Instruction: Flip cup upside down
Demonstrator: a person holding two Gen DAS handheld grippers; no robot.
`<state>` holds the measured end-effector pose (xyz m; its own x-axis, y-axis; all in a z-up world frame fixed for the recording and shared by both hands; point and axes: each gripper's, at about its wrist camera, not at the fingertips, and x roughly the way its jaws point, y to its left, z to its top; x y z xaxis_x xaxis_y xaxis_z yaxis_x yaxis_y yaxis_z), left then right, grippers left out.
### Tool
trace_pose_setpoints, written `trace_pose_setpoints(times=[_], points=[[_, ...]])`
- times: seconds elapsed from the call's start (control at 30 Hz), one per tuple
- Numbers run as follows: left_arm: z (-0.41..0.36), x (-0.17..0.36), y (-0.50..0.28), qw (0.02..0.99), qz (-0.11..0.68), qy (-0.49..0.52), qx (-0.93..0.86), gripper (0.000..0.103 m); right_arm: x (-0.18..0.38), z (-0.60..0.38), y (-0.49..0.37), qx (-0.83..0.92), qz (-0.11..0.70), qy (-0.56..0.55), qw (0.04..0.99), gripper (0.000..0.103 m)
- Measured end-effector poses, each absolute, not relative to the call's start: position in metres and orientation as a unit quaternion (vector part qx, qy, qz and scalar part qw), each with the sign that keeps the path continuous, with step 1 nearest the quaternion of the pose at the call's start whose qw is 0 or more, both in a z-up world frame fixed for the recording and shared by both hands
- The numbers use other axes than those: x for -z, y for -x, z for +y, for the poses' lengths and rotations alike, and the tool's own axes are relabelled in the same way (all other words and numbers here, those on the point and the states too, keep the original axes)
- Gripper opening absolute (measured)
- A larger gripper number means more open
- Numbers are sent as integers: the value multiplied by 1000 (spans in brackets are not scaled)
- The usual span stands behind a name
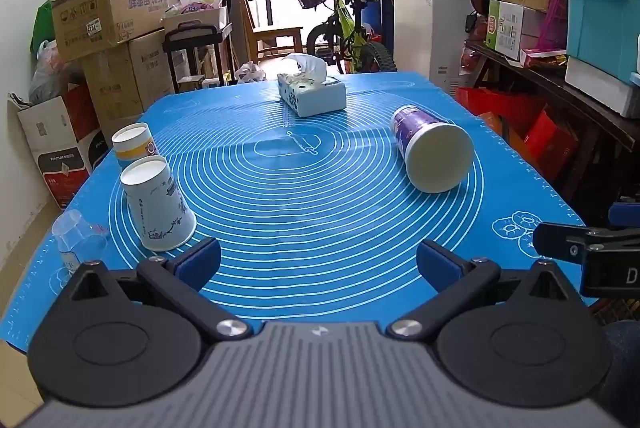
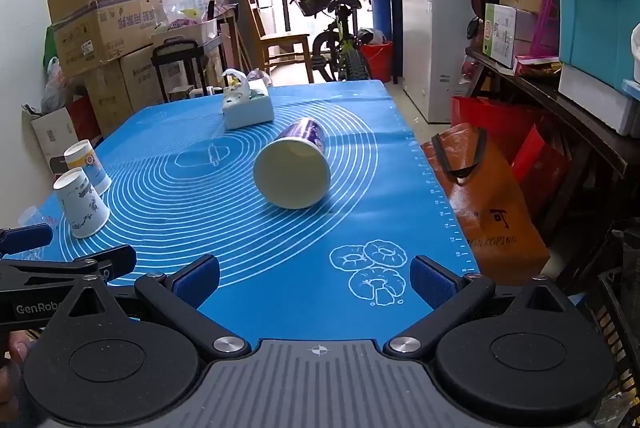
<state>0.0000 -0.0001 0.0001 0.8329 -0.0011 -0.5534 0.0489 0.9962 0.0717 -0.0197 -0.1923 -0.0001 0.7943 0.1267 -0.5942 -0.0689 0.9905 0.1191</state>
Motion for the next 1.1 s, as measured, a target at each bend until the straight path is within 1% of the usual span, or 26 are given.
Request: trace_pose_setpoints(times=[0.2, 0.37, 1.1], points=[[1, 1, 1, 956, 289, -42, 18, 103, -3, -192, 19, -51, 315, -41, 947, 100], [-4, 3, -1, 956, 290, -47, 15, 103, 6, -195, 19, -48, 314, -42, 947, 100], [-9, 6, -3, 956, 289, -47, 20, 103, -1, -194, 18, -46, 314, -41, 947, 100]])
